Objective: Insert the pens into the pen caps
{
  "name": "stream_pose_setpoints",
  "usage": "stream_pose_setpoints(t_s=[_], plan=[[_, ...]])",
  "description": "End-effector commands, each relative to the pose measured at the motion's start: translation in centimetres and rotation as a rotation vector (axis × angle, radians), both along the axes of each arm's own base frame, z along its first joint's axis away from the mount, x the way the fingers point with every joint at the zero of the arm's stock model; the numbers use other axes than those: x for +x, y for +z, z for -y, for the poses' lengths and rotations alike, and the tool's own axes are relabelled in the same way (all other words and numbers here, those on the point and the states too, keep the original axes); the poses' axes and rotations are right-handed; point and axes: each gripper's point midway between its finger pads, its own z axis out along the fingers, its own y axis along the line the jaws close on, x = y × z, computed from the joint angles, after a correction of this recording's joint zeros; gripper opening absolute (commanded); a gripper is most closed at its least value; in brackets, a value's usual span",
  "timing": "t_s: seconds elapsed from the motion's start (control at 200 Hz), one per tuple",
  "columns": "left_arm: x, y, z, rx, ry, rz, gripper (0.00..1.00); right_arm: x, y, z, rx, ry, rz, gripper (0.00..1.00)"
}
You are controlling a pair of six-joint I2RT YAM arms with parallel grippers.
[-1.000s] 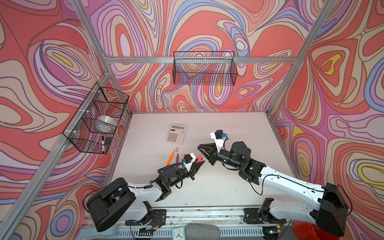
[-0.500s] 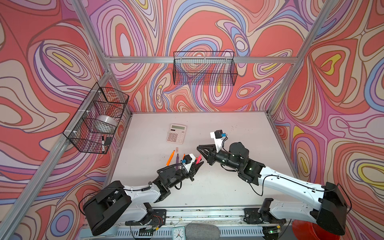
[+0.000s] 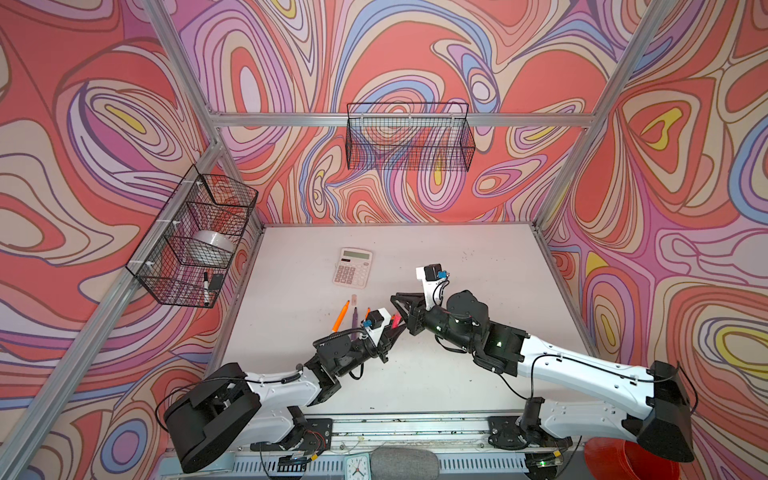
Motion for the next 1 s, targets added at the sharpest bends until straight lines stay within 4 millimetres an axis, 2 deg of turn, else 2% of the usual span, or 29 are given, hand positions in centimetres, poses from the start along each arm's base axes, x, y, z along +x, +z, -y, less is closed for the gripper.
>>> stream_pose_setpoints(t_s=[0.0,0.14,0.255,0.401,0.481,0.581,0.756,0.991], plan=[[0.9,3.3,-0.5,-0.089,0.046,0.059,0.00,-4.0,-3.2,-1.7,-0.068,0.193,-0.041,0.28],[0.6,3.4,-0.4,-0.097,0.031,0.066,0.00,-4.4,-1.9,-1.8,-0.040,0.225,0.015,0.31],[0.5,3.5,-0.4,-0.100,0.026,0.070,0.00,-4.1,-1.7,-1.7,-0.041,0.203,0.021,0.30],[0.4,3.5,-0.4,-0.102,0.021,0.070,0.00,-4.3,-0.3,-1.7,-0.042,0.222,0.058,0.49],[0.3,3.6,-0.4,-0.105,0.020,0.073,0.00,-3.9,0.5,-1.2,-0.040,0.191,0.075,0.53],[0.3,3.6,-0.4,-0.106,0.017,0.072,0.00,-3.3,1.6,-0.5,-0.039,0.141,0.091,0.49],[0.3,3.6,-0.3,-0.104,0.015,0.072,0.00,-2.6,2.2,-0.3,-0.049,0.102,0.099,0.38],[0.3,3.4,-0.2,-0.104,0.012,0.074,0.00,-1.7,4.0,0.2,-0.041,0.045,0.127,0.38]])
